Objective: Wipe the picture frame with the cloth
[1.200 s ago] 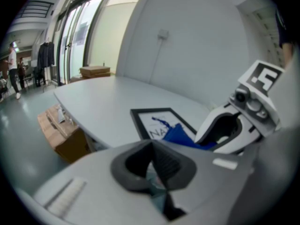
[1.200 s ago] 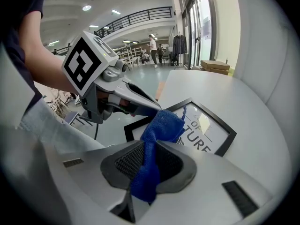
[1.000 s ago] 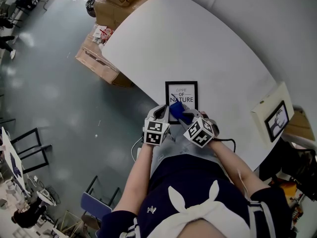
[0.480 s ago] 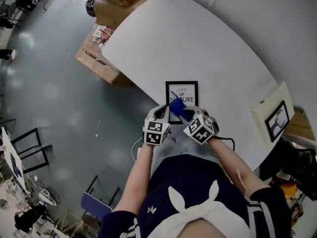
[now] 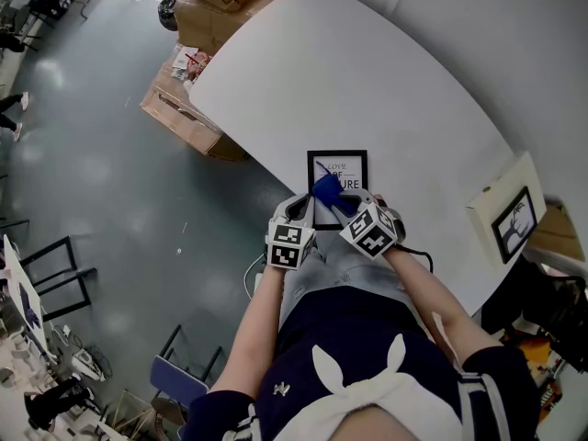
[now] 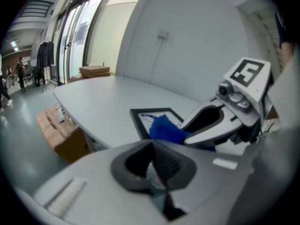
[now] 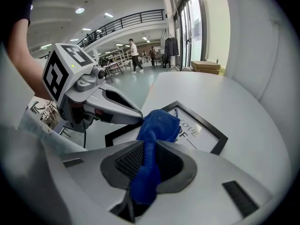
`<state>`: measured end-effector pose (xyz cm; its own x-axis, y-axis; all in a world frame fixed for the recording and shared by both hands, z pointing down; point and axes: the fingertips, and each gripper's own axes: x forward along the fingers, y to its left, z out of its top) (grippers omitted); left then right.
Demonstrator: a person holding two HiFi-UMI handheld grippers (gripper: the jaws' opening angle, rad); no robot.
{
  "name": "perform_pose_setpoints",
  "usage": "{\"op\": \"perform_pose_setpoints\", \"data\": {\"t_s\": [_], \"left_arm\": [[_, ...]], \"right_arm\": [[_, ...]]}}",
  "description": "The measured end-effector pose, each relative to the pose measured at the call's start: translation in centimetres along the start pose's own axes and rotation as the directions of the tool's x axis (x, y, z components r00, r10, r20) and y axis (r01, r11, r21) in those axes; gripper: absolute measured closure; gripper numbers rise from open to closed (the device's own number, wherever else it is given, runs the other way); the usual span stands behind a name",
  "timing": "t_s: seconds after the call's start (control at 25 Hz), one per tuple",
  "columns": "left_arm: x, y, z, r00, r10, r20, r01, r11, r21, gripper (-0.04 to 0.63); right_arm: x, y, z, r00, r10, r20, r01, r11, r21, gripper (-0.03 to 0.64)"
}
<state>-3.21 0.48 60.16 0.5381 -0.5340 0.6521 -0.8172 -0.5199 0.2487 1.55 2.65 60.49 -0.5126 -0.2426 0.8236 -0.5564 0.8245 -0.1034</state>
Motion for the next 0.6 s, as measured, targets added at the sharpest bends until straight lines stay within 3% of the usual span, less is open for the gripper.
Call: {"op": "perform_pose_setpoints", "data": {"t_s": [0.6], "left_arm": [[-0.1,0.0,0.0,1.000,0.001,0.000,-0.001,1.000,-0.001,0.594]], "right_arm": [[0.6,-1.7,1.2,1.000,-0.028,0.006,0.028,0.999,-0.021,0.548]]}}
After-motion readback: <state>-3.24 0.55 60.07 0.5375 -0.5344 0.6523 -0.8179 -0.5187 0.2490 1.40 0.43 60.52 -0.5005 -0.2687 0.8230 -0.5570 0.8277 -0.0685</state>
